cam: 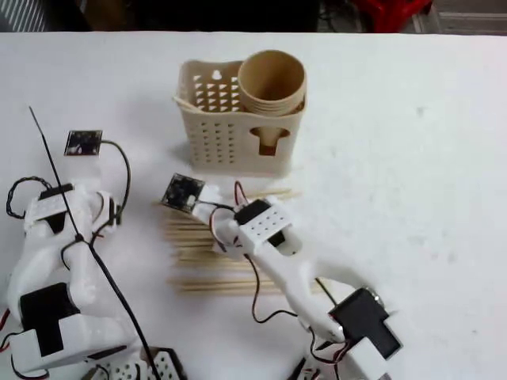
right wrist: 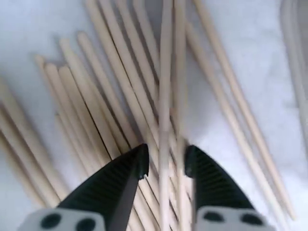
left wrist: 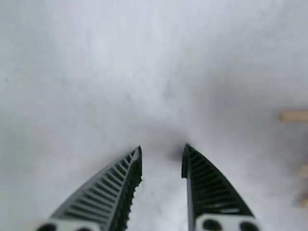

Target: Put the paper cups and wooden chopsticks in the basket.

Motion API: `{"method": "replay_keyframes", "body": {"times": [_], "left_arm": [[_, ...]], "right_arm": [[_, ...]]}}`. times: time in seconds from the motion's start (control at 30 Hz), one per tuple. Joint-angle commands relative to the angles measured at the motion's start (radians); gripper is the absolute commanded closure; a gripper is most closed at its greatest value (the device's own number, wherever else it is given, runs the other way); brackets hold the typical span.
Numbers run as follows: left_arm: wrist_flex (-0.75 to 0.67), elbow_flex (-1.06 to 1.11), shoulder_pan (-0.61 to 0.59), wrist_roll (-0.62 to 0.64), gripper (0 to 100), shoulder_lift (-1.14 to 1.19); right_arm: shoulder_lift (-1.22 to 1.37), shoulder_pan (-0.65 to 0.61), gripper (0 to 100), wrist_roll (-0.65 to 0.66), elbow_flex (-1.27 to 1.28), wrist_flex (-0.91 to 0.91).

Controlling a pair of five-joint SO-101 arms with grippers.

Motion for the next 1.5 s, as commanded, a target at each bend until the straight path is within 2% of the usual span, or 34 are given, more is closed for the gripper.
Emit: {"method": "replay_keyframes", "body": {"times": [0.0, 0.2, 0.4, 0.67, 0.9, 1.07, 1.23, 1.47], "left_arm": [[-0.017, -0.003, -0.004, -0.011, 85, -0.002], [-0.017, -0.003, -0.004, -0.011, 85, -0.002], [-0.017, -0.003, -0.004, -0.011, 85, -0.002], [-0.017, -0.003, -0.004, -0.006, 85, -0.002], [-0.017, -0.003, -0.004, -0.006, 85, -0.002], [-0.017, -0.003, -0.004, -0.006, 85, -0.002], [-0.017, -0.003, -0.004, -0.006, 85, -0.002], [-0.017, -0.005, -0.004, -0.006, 85, -0.002]], "right_arm": [[-0.004, -0.005, 91.9, 0.017, -0.008, -0.013], [-0.019, 0.007, 98.5, 0.015, -0.008, -0.008], [-0.137, 0.053, 98.3, 0.005, -0.003, 0.036], [-0.248, 0.047, 98.0, -0.046, 0.015, 0.074], [-0.122, 0.047, 85.8, -0.032, 0.008, -0.001], [-0.005, 0.05, 88.4, 0.011, -0.029, -0.019], [0.018, 0.053, 98.7, 0.009, -0.049, -0.018], [-0.071, 0.054, 98.3, 0.006, -0.044, 0.053]]}}
